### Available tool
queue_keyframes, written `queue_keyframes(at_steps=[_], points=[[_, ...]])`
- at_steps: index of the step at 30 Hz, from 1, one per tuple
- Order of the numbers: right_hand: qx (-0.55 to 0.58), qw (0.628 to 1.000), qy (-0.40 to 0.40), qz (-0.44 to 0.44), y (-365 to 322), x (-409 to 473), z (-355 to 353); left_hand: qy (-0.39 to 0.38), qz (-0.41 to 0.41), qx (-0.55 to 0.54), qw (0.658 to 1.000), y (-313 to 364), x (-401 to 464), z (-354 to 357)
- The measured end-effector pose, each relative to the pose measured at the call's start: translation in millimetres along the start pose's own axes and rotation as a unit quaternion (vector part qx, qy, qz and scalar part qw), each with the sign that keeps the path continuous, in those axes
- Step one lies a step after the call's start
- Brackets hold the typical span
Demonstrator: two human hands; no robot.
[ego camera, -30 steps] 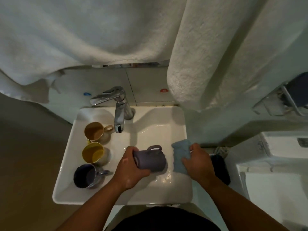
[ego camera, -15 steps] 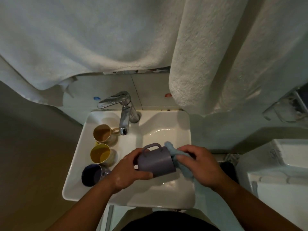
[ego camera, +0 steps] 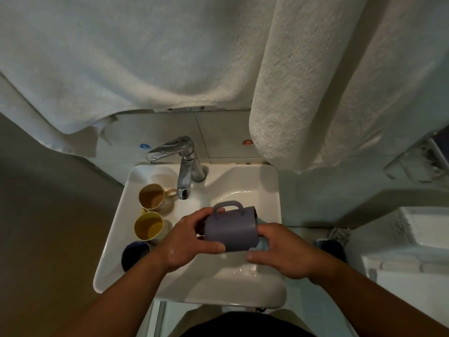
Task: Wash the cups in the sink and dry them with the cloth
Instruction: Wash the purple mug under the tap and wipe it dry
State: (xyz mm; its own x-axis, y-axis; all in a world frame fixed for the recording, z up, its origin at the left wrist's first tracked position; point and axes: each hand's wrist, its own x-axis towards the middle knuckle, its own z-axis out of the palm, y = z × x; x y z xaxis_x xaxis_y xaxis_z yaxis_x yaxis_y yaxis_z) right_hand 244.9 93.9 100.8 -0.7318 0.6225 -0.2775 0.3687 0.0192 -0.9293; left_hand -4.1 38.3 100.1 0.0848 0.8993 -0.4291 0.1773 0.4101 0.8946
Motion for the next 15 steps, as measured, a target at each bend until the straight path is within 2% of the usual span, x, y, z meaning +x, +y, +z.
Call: queue_keyframes(at_steps=[4,6,8,10,12,15], points=[[0.023,0.999,0.042,-0.001,-3,7,2,0.022,0.024,0.021,0.999,-7,-1,9],[0.029,0.997,0.065,0.005,0,7,4,-0.009,0.004,-0.004,1.000,-10,-2,6],[-0.032,0.996,0.083,-0.006,5,4,4,-0.059,-0.050,-0.131,0.988,-8,-4,2],[-0.102,0.991,0.085,-0.025,6,2,5,-0.076,-0.127,-0.258,0.955,2,-5,1],[-0.145,0.985,0.075,-0.056,5,3,7,-0.061,-0.159,-0.252,0.953,13,-4,6],[-0.182,0.979,0.067,-0.062,4,5,10,-0.024,-0.116,-0.205,0.971,17,0,13]])
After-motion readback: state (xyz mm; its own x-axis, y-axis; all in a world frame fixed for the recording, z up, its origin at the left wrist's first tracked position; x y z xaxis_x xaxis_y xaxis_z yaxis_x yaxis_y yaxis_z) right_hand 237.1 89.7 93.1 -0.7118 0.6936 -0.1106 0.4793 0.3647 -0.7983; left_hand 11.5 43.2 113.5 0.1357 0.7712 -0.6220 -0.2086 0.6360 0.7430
